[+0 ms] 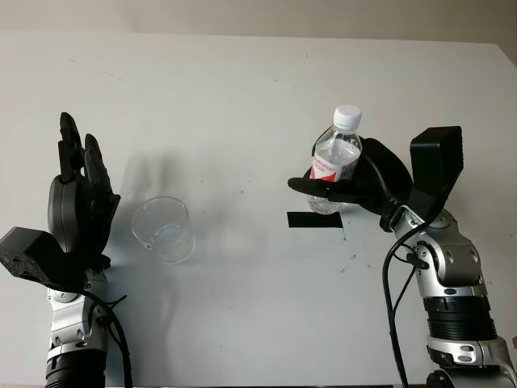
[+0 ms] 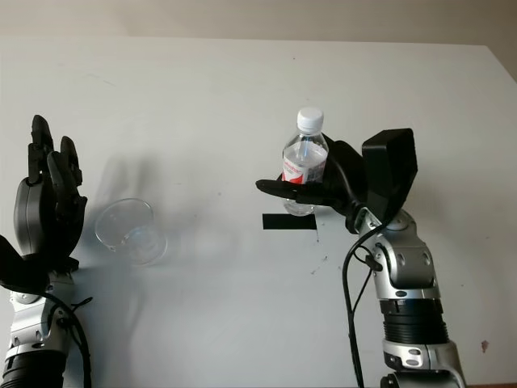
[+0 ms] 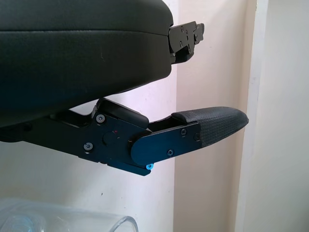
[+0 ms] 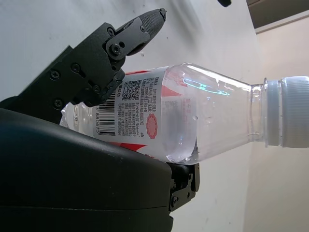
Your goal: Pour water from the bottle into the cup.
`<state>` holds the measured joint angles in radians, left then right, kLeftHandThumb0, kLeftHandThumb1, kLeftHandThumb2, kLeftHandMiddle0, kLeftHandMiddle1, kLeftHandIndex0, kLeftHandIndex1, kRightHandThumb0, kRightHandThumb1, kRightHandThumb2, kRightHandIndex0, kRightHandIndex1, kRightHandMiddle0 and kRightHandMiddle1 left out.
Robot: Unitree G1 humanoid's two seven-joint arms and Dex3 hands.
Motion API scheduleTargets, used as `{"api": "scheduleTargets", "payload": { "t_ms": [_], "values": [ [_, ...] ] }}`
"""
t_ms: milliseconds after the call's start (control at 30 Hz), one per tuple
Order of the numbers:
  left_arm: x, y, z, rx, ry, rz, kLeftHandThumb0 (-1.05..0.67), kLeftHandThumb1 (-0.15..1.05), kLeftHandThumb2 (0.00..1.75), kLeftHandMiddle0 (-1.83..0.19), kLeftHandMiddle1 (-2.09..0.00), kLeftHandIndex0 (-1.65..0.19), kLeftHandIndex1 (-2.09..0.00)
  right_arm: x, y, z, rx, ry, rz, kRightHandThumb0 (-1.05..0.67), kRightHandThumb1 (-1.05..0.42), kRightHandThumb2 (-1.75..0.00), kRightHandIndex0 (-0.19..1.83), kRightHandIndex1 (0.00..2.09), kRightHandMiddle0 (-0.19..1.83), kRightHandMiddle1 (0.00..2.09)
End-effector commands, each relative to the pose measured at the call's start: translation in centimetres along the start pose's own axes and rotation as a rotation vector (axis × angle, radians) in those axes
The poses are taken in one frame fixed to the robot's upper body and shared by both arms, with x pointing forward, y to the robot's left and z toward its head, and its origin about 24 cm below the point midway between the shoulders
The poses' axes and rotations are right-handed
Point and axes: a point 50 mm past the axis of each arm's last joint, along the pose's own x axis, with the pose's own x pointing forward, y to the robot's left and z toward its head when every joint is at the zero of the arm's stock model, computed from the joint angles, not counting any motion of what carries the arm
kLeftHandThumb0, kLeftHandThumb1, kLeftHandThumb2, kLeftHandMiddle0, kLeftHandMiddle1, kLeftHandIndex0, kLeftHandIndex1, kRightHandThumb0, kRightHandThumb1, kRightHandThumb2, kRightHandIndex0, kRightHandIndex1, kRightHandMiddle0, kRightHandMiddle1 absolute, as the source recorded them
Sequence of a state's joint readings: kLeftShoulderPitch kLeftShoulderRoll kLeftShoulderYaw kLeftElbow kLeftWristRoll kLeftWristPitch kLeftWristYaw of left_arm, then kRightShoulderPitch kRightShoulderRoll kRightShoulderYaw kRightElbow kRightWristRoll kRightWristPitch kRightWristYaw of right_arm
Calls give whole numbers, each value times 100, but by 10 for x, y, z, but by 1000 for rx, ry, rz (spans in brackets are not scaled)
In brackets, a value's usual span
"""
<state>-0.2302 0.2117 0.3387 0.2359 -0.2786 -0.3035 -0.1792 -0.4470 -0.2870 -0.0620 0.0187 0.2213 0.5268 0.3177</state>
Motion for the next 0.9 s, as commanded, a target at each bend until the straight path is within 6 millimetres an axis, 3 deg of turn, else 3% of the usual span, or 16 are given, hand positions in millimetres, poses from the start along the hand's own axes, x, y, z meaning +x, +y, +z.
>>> {"api": "scheduleTargets", "payload": {
  "t_ms": [0, 700, 867],
  "values": [
    [-5, 5, -1, 7, 14, 11, -77, 105, 66, 18, -5, 19, 0, -4, 2, 0, 5, -14, 7, -24, -105, -17, 55, 209, 14, 209],
    [-8, 5, -1, 8, 8, 30, -76, 105, 65, 15, -6, 19, -1, -12, 8, -20, -14, -68, 33, -26, -105, -19, 34, 209, 4, 209],
    [-8, 6, 2, 26, 10, 24, -79, 105, 64, 16, -5, 19, 0, -9, 11, -31, -50, -42, 55, -28, -105, -14, 11, 209, -8, 209]
  ]
}}
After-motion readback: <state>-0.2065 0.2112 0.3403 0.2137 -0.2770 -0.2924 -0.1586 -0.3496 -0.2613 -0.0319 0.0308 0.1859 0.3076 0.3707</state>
